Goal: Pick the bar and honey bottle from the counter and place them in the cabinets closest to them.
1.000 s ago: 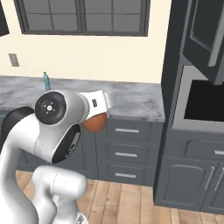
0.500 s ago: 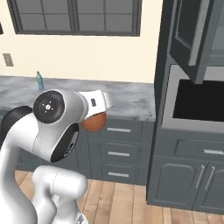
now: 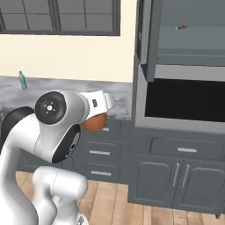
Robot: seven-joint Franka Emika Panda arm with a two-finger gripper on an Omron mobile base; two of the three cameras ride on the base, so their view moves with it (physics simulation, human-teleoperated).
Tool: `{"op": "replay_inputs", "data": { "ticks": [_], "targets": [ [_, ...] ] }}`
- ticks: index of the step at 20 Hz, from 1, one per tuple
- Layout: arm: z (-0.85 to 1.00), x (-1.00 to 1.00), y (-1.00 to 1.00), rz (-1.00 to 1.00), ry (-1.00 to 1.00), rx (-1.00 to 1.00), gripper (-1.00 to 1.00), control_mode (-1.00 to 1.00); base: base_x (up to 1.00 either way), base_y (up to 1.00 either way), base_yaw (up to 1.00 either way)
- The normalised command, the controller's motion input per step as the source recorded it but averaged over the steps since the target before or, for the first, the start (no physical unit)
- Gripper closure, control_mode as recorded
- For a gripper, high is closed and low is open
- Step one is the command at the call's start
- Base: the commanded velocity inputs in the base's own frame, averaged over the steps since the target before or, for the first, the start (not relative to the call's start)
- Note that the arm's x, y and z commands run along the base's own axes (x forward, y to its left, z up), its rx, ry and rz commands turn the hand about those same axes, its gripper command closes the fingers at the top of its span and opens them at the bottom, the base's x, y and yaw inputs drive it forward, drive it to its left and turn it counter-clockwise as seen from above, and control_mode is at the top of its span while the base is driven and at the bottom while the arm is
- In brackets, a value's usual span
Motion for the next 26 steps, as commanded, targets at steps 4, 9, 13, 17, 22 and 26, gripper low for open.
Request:
{"op": "replay_inputs", "data": {
  "ticks": [4,9,13,17,22,26],
  "targets": [
    [0.00,0.00,0.00,0.00,0.00,0.00,1.00,1.00,-0.13,-0.65,0.00],
    [0.00,0.00,0.00,0.00,0.00,0.00,1.00,1.00,-0.11,-0.64,0.00],
    [0.00,0.00,0.00,0.00,0.00,0.00,1.00,1.00,-0.09,-0.64,0.00],
    [0.00,0.00,0.00,0.00,0.00,0.00,1.00,1.00,-0.05,-0.64,0.00],
    [0.00,0.00,0.00,0.00,0.00,0.00,1.00,1.00,-0.02,-0.61,0.00],
    [0.00,0.00,0.00,0.00,0.00,0.00,1.00,1.00,-0.03,-0.50,0.00]
  ]
}}
